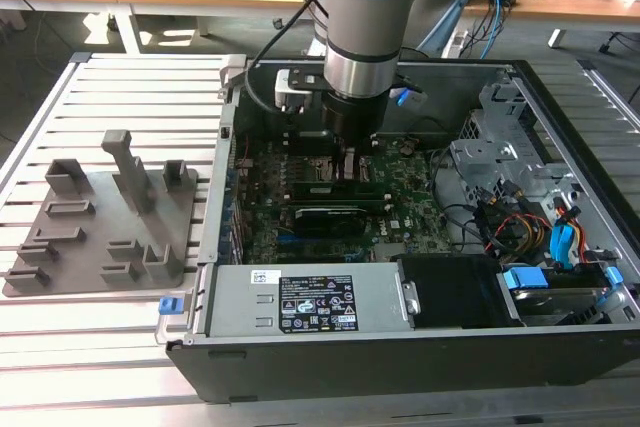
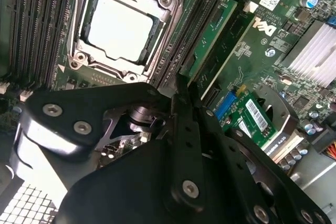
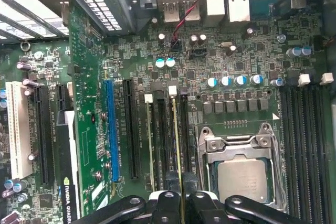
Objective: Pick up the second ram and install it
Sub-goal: 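Insert the second ram into the second slot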
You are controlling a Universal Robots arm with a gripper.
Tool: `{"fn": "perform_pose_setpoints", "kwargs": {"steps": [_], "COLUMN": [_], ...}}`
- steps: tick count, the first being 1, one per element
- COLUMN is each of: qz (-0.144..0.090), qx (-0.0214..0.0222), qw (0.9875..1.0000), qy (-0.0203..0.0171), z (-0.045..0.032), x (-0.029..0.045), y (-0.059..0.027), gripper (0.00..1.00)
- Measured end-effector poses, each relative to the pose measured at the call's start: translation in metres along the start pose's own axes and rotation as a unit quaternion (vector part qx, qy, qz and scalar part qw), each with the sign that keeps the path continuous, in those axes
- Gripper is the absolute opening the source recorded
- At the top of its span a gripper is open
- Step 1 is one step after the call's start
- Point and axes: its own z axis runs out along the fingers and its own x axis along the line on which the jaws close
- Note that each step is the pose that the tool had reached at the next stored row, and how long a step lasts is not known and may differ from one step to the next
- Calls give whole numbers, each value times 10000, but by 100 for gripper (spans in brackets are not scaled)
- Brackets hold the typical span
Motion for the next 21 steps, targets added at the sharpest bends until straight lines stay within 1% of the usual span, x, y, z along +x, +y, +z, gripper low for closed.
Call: {"fn": "perform_pose_setpoints", "kwargs": {"steps": [7,11,12,14,16,18,19,20,21], "qz": [3,3,3,3,3,3,3,3,3], "qx": [0,0,1,1,-1,0,4,1,1], "qw": [10000,10000,10000,10000,10000,10000,10000,10000,10000], "qy": [0,0,7,9,12,10,0,9,9], "z": [65,68,81,107,150,158,167,165,166], "x": [-1,-1,-2,-2,-1,-2,-5,-3,-2], "y": [-1,-1,-2,-2,-3,-3,-4,-4,-3], "gripper": [14,14,14,14,14,14,14,21,21]}}
